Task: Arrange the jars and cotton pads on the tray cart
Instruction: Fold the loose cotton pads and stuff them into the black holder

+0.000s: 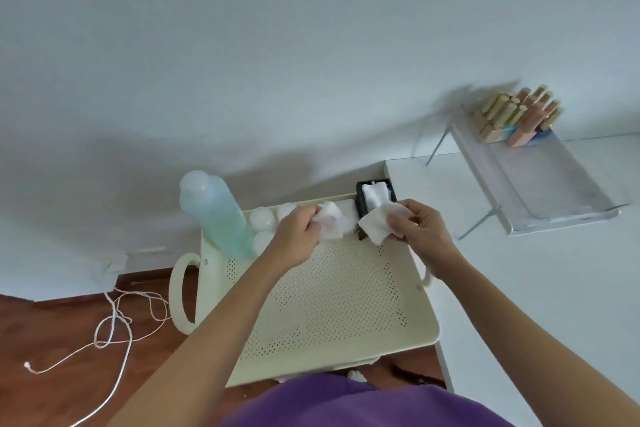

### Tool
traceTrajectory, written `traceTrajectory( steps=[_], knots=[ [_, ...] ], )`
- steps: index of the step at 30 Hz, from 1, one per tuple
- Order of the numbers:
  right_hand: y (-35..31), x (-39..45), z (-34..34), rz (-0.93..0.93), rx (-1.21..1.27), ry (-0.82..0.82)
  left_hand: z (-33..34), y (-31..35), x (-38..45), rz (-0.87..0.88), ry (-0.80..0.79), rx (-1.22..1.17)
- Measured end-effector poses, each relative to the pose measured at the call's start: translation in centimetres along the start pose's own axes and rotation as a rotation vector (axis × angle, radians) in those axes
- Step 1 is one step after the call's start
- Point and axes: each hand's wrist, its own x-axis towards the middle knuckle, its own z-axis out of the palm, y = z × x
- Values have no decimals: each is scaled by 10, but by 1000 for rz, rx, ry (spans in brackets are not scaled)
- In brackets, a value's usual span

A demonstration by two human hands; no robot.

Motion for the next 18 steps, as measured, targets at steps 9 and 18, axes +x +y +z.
traceTrajectory(
  steps=[9, 18],
  knots=[
    [-19, 18, -49, -23, -18, 146, 43, 49, 83, 18, -4, -68],
    [-31, 50, -40, -8, -96, 124, 68, 44, 111, 108, 118, 167]
  ],
)
